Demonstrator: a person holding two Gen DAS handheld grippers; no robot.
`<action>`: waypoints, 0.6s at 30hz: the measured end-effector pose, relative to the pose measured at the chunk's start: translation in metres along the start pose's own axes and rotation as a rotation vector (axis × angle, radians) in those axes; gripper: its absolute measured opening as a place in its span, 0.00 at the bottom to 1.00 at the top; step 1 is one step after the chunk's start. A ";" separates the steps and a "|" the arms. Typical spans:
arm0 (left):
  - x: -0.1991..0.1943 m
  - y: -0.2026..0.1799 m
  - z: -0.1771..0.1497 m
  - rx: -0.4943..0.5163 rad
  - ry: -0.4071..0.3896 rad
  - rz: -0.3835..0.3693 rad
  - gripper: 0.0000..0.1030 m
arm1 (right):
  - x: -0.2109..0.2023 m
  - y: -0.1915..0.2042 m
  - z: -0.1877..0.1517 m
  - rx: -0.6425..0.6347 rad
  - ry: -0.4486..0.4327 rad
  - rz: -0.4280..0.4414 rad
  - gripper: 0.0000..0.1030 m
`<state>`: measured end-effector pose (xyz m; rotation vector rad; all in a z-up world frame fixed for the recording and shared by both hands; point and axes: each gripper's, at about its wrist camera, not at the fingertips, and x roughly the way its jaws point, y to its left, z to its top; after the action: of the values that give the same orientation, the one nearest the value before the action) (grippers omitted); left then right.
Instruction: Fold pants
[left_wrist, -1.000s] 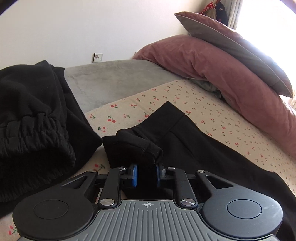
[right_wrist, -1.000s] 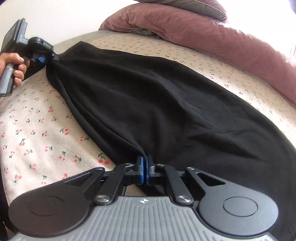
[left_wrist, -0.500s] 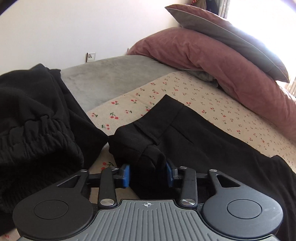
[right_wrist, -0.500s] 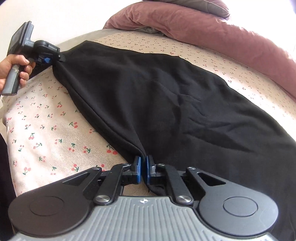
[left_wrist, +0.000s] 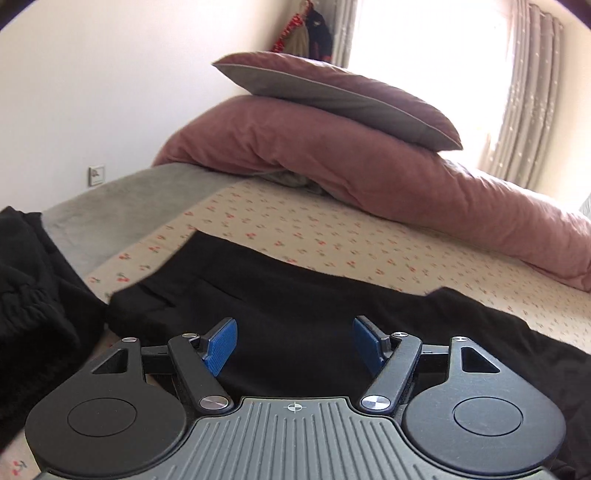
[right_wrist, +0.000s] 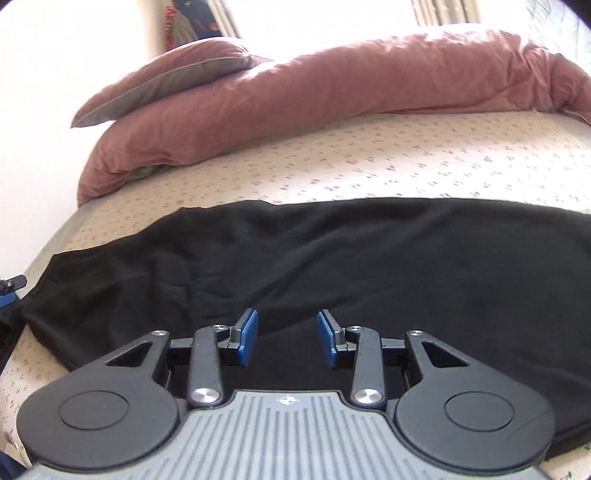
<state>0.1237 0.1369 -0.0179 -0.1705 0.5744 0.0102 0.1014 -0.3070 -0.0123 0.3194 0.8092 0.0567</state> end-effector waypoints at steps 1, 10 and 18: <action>0.007 -0.015 -0.006 0.033 0.030 -0.019 0.68 | 0.005 -0.009 0.000 0.021 0.015 -0.031 0.20; 0.041 -0.090 -0.056 0.261 0.233 -0.052 0.69 | -0.048 -0.109 -0.030 0.090 0.045 -0.355 0.09; 0.029 -0.092 -0.052 0.233 0.224 -0.030 0.69 | -0.123 -0.170 -0.058 0.280 -0.091 -0.420 0.15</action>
<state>0.1249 0.0364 -0.0617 0.0480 0.7909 -0.1055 -0.0380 -0.4750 -0.0147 0.4066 0.7803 -0.4654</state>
